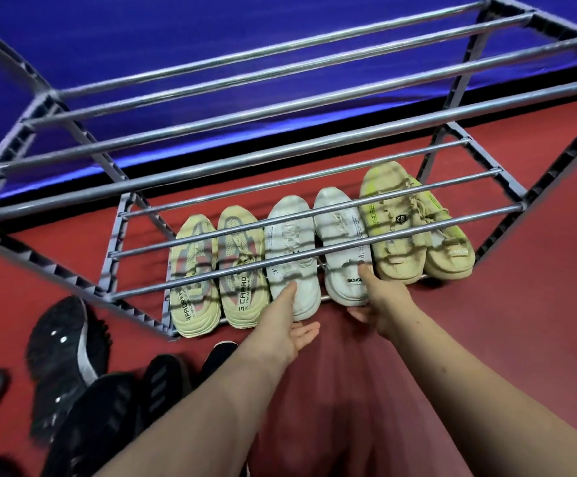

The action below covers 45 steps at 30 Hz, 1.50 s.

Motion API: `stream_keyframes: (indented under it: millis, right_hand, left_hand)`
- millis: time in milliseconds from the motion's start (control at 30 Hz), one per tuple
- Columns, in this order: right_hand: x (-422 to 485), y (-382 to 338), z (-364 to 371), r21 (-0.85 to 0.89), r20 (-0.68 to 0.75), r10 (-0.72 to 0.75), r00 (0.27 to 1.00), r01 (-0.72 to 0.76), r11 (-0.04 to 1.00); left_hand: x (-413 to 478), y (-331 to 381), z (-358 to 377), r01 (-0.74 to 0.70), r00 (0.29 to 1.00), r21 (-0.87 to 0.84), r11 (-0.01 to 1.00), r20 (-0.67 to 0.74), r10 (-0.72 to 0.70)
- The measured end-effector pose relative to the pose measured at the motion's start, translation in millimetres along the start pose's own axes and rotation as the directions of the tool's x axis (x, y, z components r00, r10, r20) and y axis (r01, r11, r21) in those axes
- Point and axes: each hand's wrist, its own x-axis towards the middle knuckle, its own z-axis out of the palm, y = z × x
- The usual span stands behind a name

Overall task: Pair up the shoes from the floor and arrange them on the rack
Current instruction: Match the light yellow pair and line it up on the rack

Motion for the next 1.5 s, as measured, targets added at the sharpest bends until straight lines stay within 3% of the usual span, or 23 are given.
stream_keyframes:
  millis: [133,300,367,433,600,733,900,1033,1200,1500]
  right_hand:
    - [3,0,1,-0.103,0.018,-0.008,1.0,0.01,0.995]
    - [-17,9,5,-0.004,-0.121,-0.068,0.99,0.068,0.998]
    - [-34,19,15,-0.084,-0.175,-0.086,0.981,0.072,0.994]
    - [-49,32,30,-0.212,-0.148,-0.082,0.986,0.05,0.976]
    - [-71,62,90,-0.348,0.159,0.048,0.986,0.01,0.938]
    - [-68,59,132,-0.214,0.237,0.146,0.96,-0.095,0.972]
    - [-50,65,163,-0.077,0.18,0.167,0.969,-0.155,0.985]
    - [-39,76,164,-0.007,0.146,0.143,0.979,-0.143,0.99]
    - [-45,81,163,0.018,0.208,0.129,0.969,-0.136,0.991]
    - [-46,81,174,-0.133,0.211,0.14,0.967,-0.114,0.985]
  left_hand:
    - [8,10,-3,-0.03,1.0,0.027,0.999,-0.002,0.03]
    - [4,6,-32,-0.046,0.998,0.246,0.968,-0.027,0.054]
    - [-1,7,-55,-0.079,0.989,0.269,0.96,-0.104,0.11]
    - [-4,8,-78,-0.098,0.969,0.221,0.97,-0.201,0.144]
    - [-3,24,-125,-0.079,0.923,0.085,0.993,-0.369,0.105]
    - [2,44,-136,-0.082,0.953,-0.036,0.996,-0.295,0.068]
    - [15,56,-140,-0.166,0.946,-0.186,0.968,-0.309,0.103]
    - [18,54,-148,-0.233,0.921,-0.166,0.958,-0.355,0.162]
    - [13,45,-148,-0.25,0.919,-0.193,0.949,-0.356,0.169]
    - [13,50,-157,-0.235,0.887,-0.182,0.955,-0.442,0.134]
